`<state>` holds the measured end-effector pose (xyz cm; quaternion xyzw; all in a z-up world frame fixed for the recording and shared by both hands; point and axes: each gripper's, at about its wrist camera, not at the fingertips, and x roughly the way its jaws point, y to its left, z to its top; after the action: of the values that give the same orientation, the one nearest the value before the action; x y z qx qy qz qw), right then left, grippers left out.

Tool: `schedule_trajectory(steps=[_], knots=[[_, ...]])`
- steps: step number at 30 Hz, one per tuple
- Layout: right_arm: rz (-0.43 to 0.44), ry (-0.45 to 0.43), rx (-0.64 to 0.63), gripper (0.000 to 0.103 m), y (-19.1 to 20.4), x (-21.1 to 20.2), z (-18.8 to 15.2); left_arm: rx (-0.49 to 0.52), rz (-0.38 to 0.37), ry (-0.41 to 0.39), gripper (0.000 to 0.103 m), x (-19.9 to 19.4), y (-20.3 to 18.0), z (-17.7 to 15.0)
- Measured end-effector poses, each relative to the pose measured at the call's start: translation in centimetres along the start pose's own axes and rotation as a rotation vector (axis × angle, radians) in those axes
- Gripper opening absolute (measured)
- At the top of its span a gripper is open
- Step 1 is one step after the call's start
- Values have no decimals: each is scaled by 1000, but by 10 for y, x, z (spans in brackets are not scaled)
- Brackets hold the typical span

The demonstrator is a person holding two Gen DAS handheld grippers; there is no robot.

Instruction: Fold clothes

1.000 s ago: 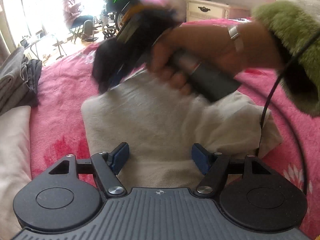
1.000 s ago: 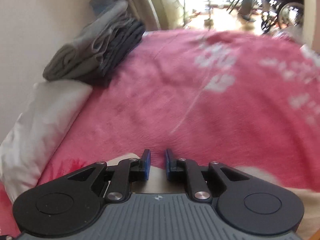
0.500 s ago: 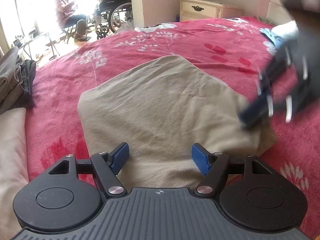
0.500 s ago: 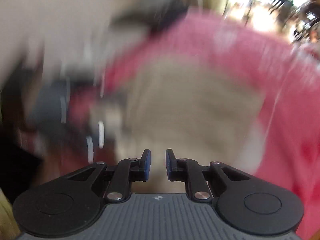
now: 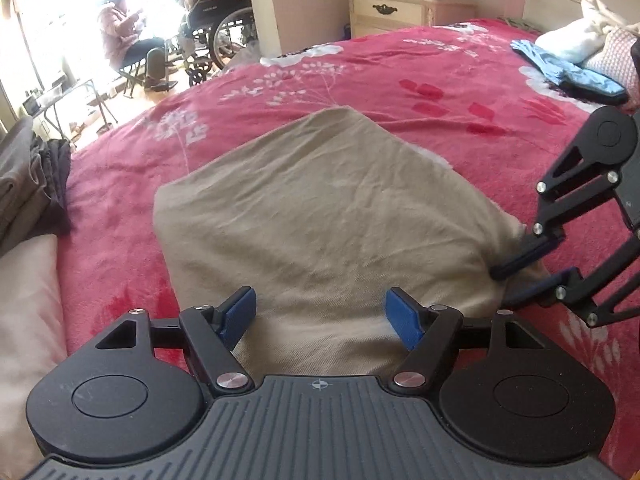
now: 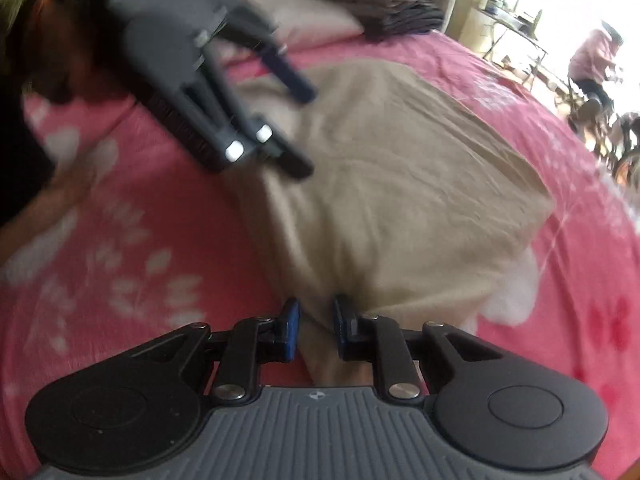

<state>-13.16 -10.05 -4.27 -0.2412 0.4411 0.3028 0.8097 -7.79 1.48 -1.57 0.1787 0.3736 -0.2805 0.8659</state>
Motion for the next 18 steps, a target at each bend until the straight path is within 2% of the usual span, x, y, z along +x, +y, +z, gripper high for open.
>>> schedule_trajectory(steps=[3,6,9,11,14,16,18], knots=[[18,10,59,19,-9,-8,5,-9,0,-31,72,-10,5,11],[58,-24,124,19,-21,-22,8,-3,25,-38,72,-4,5,27],[112,-78,236,19,-43,-41,16,7,75,55,72,20,0,35],[131,-117,308,19,-57,-49,21,-13,75,114,72,30,-3,34],[128,-149,371,19,-66,-48,26,-39,93,143,72,34,-7,31],[117,-132,377,19,-64,-39,28,-46,103,154,73,34,-7,31],[107,-50,356,19,-58,-16,23,-65,104,179,78,36,-5,32]])
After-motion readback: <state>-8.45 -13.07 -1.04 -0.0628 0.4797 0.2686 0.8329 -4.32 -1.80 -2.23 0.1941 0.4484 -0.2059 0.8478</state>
